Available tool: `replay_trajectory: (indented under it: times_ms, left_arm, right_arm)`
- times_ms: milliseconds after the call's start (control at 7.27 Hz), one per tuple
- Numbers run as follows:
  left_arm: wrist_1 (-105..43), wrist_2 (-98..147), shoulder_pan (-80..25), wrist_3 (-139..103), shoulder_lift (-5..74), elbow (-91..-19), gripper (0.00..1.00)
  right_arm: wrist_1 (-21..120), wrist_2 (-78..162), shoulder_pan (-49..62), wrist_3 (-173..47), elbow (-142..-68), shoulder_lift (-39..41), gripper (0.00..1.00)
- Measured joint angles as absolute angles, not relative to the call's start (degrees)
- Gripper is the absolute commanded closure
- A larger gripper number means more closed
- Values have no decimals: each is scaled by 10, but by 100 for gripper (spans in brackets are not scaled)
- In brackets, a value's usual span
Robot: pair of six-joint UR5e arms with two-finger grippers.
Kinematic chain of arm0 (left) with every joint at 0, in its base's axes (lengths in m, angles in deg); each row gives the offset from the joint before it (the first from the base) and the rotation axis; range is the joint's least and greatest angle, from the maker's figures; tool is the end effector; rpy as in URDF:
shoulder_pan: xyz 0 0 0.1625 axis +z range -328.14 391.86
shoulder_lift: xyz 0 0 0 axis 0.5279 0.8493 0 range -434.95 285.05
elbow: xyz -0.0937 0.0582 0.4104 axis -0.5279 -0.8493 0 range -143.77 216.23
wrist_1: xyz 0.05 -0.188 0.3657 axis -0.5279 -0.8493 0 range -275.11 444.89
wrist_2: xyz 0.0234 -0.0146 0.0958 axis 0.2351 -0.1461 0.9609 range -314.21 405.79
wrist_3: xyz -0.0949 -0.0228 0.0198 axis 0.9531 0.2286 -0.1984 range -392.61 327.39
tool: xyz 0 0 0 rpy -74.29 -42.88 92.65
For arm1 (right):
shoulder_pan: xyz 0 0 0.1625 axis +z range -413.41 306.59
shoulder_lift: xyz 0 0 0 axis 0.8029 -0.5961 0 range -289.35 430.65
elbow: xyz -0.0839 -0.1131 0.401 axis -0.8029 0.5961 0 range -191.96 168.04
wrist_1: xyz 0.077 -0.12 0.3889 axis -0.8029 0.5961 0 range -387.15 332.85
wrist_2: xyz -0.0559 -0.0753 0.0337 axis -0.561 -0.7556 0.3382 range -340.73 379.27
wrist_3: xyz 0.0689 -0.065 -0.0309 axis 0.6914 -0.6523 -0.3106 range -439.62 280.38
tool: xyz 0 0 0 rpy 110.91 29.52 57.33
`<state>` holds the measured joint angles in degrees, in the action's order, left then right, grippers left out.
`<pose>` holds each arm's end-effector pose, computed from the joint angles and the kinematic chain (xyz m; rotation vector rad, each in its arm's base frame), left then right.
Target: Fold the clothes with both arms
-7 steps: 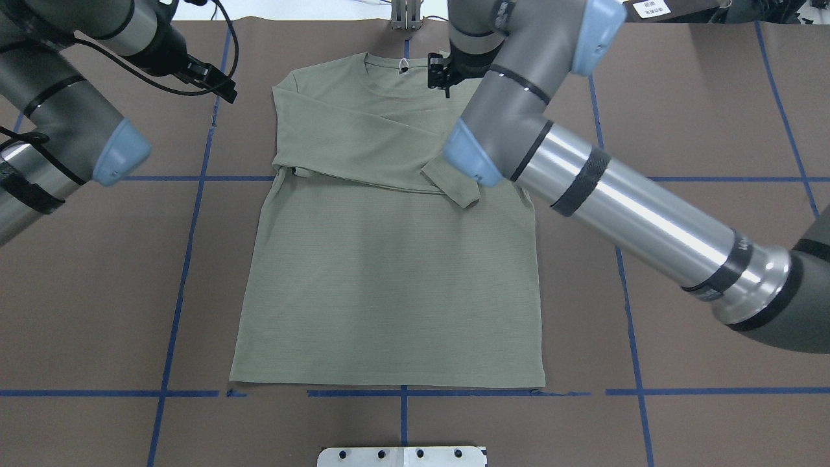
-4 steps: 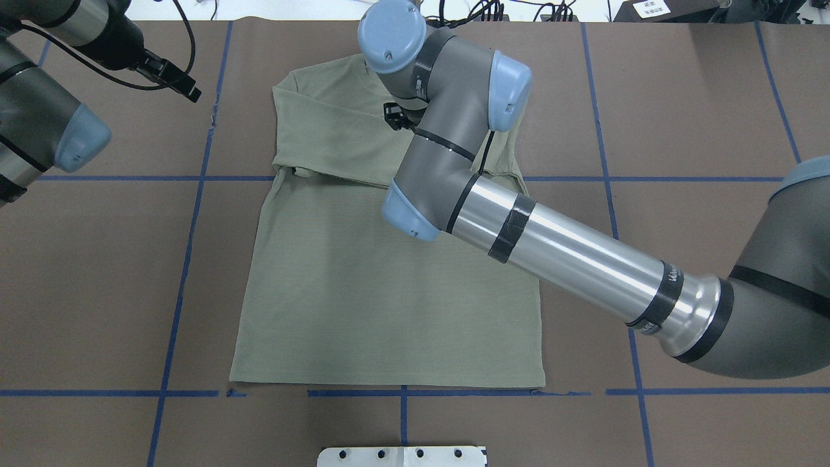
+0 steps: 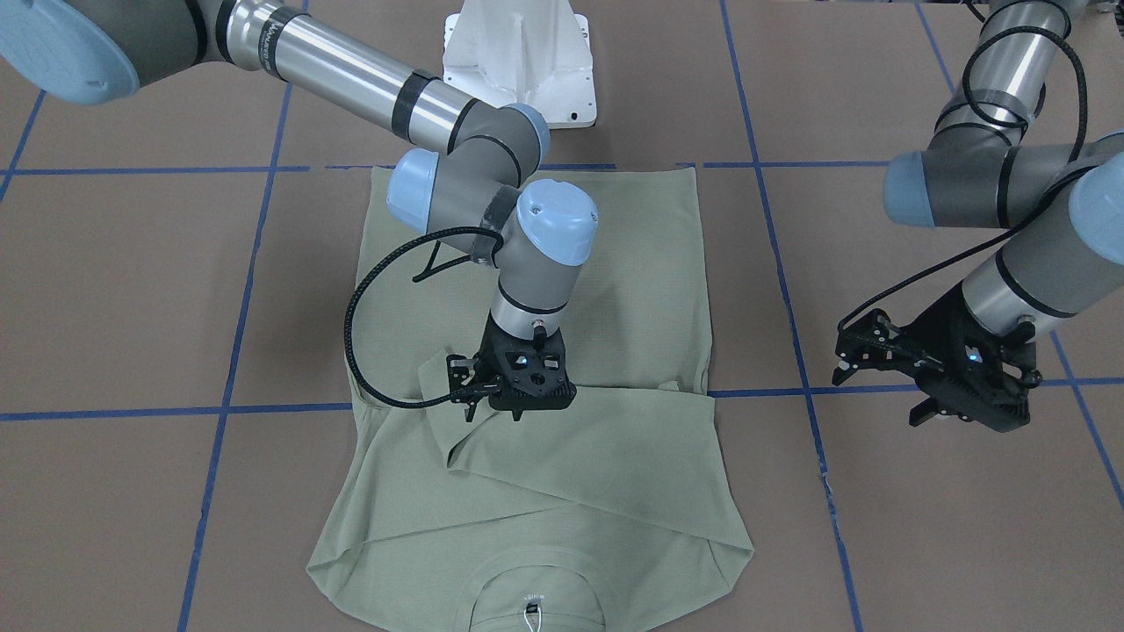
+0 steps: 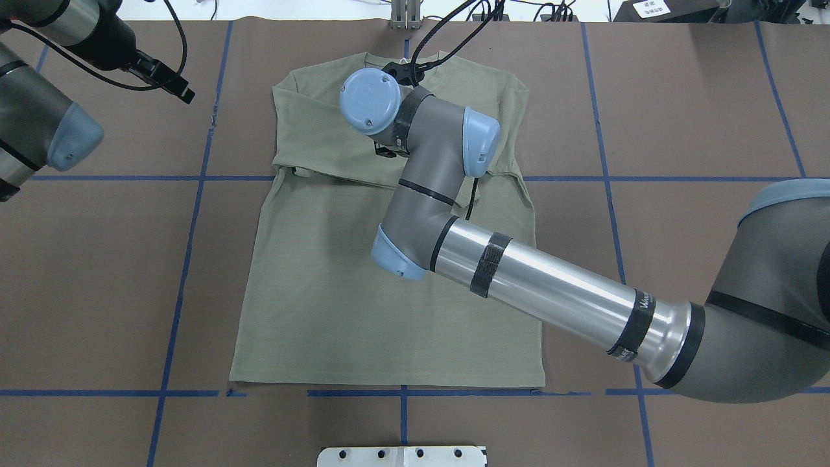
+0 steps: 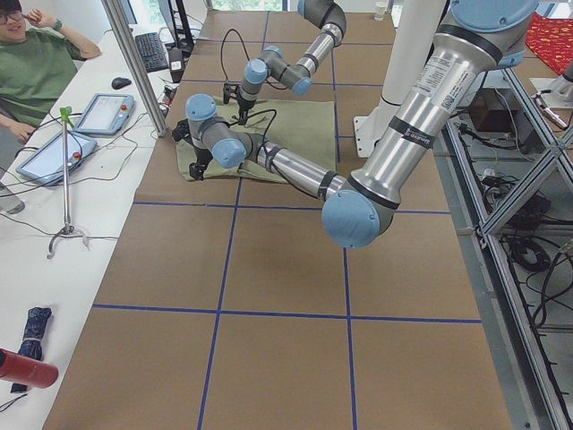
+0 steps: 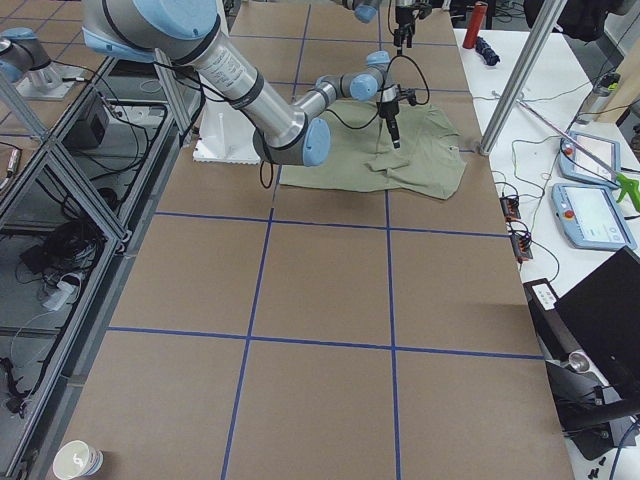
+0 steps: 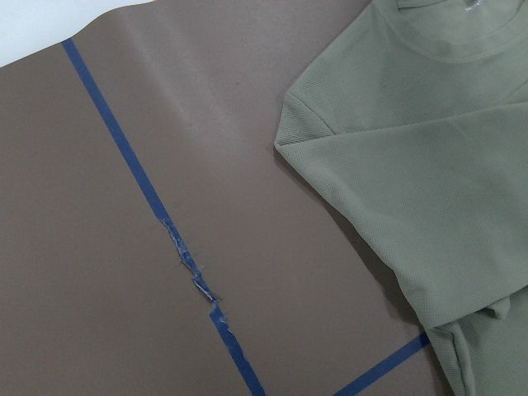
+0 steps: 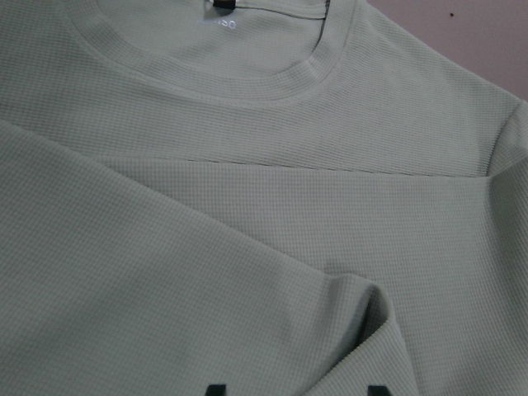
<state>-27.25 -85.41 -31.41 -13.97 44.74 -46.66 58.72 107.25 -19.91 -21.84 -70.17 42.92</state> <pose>0.2526 -0.6524 0.3641 0.4271 0.9203 0.4092 -0.6355 -0.5848 0.1867 0.3563 -0.4887 0.0322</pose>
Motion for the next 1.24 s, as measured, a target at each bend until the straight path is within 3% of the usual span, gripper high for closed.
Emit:
replay_trajectory:
  times_ms: [275, 825, 1238]
  left_arm:
    - [-273, -854, -314, -139, 447, -466, 0]
    - [-273, -854, -313, -142, 441, -466, 0]
    - [-273, -854, -313, -141, 440, -466, 0]
  right_arm:
    - [576, 1067, -206, -216, -694, 429, 42]
    - [575, 1053, -214, -220, -687, 429, 53]
    - [576, 1045, -214, -225, -683, 427, 53]
